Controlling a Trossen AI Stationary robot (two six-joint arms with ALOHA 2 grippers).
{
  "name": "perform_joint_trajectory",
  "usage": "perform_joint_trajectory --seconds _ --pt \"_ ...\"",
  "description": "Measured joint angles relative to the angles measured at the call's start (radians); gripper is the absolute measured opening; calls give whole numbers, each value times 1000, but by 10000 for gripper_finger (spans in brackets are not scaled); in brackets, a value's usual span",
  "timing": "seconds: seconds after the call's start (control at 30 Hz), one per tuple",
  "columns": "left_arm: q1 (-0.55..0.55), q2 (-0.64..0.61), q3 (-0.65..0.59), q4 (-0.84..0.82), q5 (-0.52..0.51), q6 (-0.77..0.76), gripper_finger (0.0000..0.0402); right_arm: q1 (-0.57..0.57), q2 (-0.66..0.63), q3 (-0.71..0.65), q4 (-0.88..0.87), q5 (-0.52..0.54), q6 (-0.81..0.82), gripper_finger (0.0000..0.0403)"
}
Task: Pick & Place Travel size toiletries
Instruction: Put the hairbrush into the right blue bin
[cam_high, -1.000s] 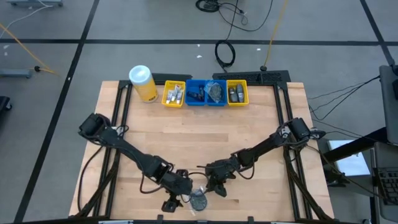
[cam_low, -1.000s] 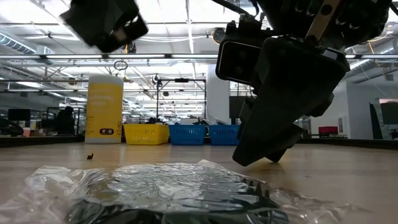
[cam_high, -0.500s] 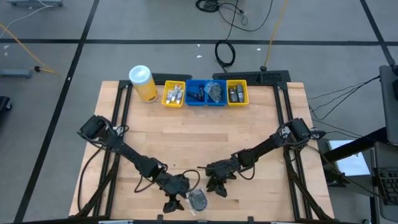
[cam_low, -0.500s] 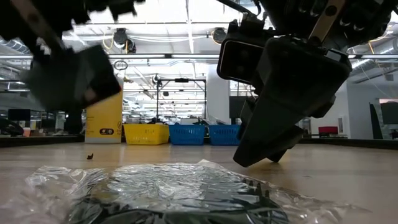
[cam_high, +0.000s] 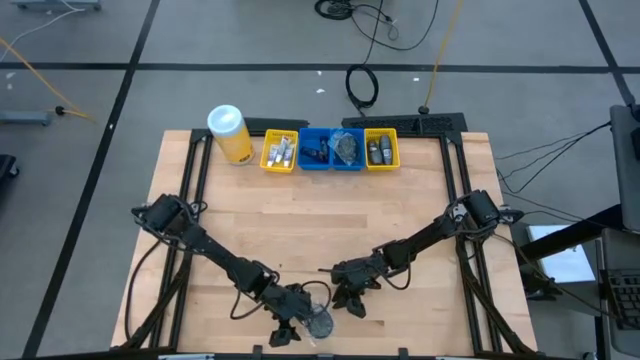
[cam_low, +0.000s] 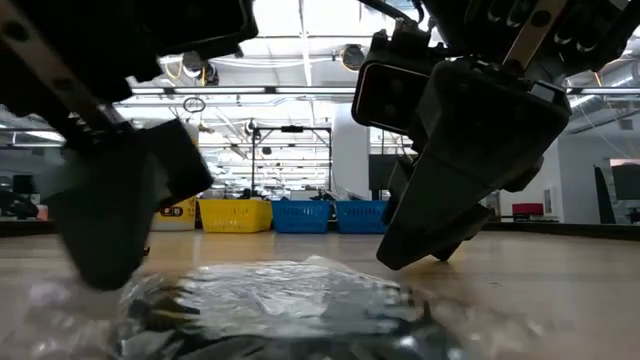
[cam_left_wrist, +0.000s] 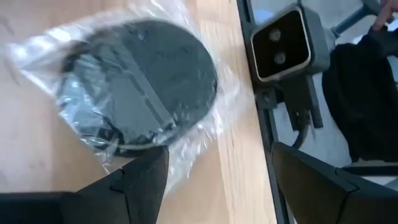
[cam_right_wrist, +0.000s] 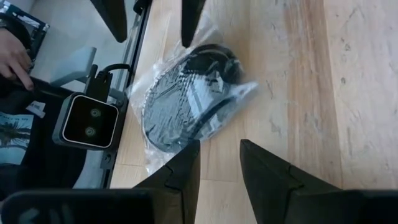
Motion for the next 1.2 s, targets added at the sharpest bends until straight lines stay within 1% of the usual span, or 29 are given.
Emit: perform_joint_trajectory --seconds 0.13,0.3,0.4,0.53,0.73,0.9,1.1,1.2 --pt "24 18 0 -2 -7 3 284 6 0 0 3 1 2 105" --pt "53 74 3 66 50 -17 284 19 0 0 13 1 7 105" --pt "64 95 4 112 78 -23 284 21 0 0 34 -46 33 105" --pt "69 94 3 114 77 -11 284 21 0 0 44 -76 50 105" --pt "74 93 2 107 58 11 284 21 0 0 47 -82 63 105" --pt "75 93 1 100 58 4 284 20 -2 2 -137 -69 99 105" --pt "75 93 1 96 58 4 284 12 -17 1 -159 -46 72 105" --pt "74 94 1 95 59 3 284 -4 -39 0 -231 -39 31 105"
